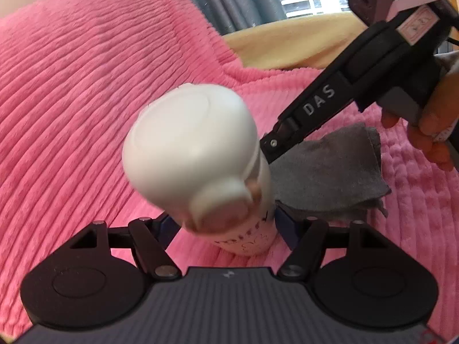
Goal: Clean container
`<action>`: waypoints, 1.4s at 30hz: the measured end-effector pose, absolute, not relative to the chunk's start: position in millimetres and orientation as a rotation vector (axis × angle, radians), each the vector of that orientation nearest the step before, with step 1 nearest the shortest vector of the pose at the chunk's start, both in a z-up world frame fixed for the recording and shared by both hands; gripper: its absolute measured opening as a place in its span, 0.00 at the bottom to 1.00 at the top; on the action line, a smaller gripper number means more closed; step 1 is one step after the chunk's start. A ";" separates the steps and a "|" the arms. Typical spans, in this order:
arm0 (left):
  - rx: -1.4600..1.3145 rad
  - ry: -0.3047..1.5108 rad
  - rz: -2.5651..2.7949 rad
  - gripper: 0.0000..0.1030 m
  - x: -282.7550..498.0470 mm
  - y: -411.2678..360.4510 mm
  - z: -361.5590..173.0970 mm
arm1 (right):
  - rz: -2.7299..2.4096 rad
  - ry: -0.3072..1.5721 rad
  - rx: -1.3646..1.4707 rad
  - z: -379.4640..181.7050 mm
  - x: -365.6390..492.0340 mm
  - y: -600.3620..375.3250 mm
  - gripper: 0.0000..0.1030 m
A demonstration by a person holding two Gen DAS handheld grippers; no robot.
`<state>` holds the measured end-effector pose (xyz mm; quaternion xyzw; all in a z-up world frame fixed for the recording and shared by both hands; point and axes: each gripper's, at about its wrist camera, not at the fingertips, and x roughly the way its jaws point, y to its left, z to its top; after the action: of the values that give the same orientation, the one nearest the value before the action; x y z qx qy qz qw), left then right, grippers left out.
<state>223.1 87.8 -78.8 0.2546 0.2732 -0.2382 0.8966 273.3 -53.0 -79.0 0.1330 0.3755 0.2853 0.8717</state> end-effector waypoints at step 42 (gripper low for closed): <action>0.431 0.482 -0.399 0.69 239.9 88.3 -81.9 | 0.560 0.756 0.459 -99.0 301.6 -44.0 0.03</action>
<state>239.9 88.3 -81.9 0.2102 0.2351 -0.1949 0.9287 301.6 -44.0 -99.0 0.2193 0.3611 0.2674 0.8660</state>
